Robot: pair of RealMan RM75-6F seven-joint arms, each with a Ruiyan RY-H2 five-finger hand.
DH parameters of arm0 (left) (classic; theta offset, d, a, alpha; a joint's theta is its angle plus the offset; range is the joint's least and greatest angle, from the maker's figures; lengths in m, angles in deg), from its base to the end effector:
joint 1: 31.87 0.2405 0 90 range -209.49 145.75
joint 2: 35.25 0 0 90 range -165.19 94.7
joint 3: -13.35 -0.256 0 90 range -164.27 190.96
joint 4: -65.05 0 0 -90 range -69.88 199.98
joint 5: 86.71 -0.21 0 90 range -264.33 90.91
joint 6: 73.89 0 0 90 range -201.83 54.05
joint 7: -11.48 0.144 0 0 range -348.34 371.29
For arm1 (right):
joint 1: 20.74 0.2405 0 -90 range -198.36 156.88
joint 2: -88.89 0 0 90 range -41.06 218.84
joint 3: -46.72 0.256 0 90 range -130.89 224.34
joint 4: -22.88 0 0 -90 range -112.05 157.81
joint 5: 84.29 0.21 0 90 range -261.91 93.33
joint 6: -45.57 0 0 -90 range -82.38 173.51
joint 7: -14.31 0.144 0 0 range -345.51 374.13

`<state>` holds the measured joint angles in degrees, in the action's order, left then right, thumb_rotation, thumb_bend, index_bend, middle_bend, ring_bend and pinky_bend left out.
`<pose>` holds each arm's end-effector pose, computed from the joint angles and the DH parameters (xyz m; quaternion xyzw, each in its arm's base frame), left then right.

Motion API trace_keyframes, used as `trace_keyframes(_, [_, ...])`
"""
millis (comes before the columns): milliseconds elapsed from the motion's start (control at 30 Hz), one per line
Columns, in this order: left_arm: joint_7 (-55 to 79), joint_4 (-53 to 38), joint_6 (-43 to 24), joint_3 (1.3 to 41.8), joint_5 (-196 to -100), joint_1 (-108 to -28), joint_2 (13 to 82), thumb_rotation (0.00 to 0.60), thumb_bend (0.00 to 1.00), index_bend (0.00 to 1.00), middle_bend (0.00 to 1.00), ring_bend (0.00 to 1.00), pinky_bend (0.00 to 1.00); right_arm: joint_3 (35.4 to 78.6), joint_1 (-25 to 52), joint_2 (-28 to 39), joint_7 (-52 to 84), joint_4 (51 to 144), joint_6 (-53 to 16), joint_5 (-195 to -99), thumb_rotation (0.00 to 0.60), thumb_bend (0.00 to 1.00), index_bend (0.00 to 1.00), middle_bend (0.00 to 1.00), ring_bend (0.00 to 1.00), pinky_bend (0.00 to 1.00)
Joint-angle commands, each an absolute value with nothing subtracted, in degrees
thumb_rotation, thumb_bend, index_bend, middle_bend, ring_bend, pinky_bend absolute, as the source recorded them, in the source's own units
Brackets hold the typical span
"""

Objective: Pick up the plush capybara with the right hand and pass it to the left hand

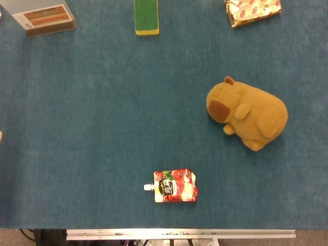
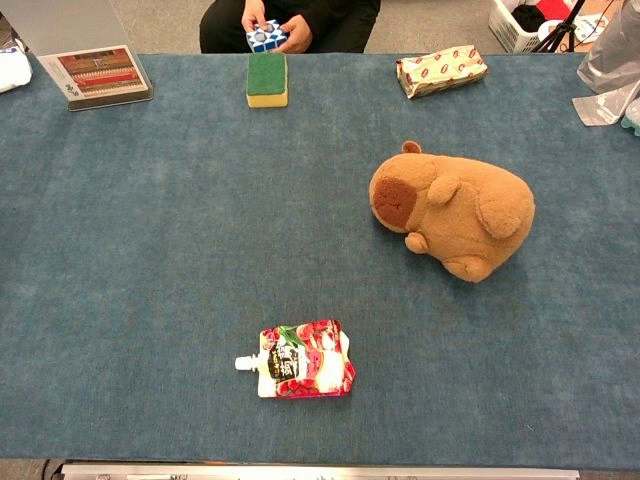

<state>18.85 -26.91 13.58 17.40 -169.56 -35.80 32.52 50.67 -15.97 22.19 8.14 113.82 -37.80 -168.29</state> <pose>-0.3131 0.1796 0.1504 -0.5758 -0.3676 -0.3697 0.6298 -0.3168 -0.1845 0.1474 0.6019 -0.3741 0.3543 0.6101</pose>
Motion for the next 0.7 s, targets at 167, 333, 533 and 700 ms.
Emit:
trace_keyframes(167, [18.6,-27.4,14.3,17.1,-169.2,-34.9,32.1,0.600,0.21,0.41,0.43,0.39,0.43,50.4,-16.1,21.7,8.3,113.1,-37.7,-168.4,0.600,0.01,0.24,0.32,0.32,0.47])
trace_keyframes(333, [18.5,-27.0,13.7,17.2,-168.9,-35.1,32.1,0.600,0.21,0.41,0.43,0.39,0.43,50.5,-16.2,22.1,9.8,113.4,-38.5,-169.0,0.600,0.01,0.23,0.32,0.32,0.47])
trace_keyframes(533, [18.4,-26.9,13.4,16.7,-169.6,-35.1,32.2,0.600,0.21,0.41,0.43,0.39,0.43,48.0,-15.4,25.9,14.9,116.7,-34.6,-171.4,0.600,0.00,0.02,0.18,0.22,0.47])
trace_keyframes(700, [18.1,-26.6,13.5,16.6,-169.8,-35.0,32.4,0.600,0.21,0.41,0.43,0.39,0.43,46.1,-13.6,28.1,16.6,119.5,-31.1,-174.2,0.600,0.00,0.00,0.01,0.07,0.43])
